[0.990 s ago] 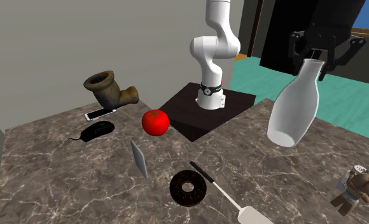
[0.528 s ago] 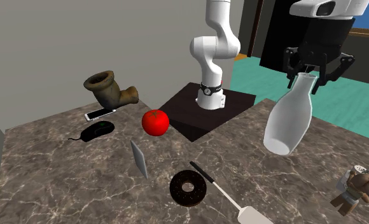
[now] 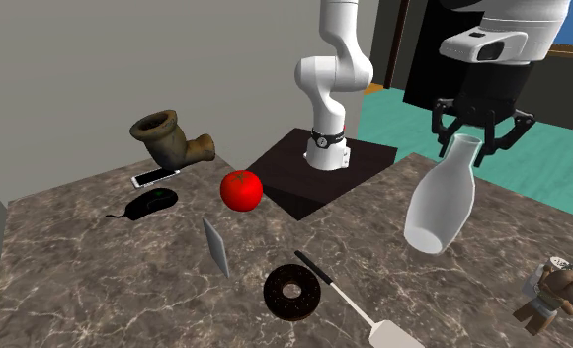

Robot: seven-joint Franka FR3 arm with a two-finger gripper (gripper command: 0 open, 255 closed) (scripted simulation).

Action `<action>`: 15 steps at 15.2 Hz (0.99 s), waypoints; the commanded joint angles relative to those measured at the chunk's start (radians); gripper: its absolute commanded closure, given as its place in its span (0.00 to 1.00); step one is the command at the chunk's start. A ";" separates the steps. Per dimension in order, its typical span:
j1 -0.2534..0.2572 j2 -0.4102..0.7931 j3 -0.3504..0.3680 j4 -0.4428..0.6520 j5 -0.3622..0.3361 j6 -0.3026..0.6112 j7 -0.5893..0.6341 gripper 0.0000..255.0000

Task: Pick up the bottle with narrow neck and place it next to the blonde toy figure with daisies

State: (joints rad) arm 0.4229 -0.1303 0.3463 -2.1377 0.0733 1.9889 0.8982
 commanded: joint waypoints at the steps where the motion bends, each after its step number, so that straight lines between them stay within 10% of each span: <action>1: 0.001 0.009 0.002 -0.019 -0.002 0.029 0.003 1.00; 11: 0.001 0.021 0.004 -0.041 -0.005 0.063 0.005 1.00; 12: 0.001 0.021 0.004 -0.041 -0.005 0.063 0.005 0.00; 15: 0.001 0.021 0.004 -0.041 -0.005 0.062 0.005 0.00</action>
State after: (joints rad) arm 0.4241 -0.1088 0.3504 -2.1788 0.0679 2.0514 0.9028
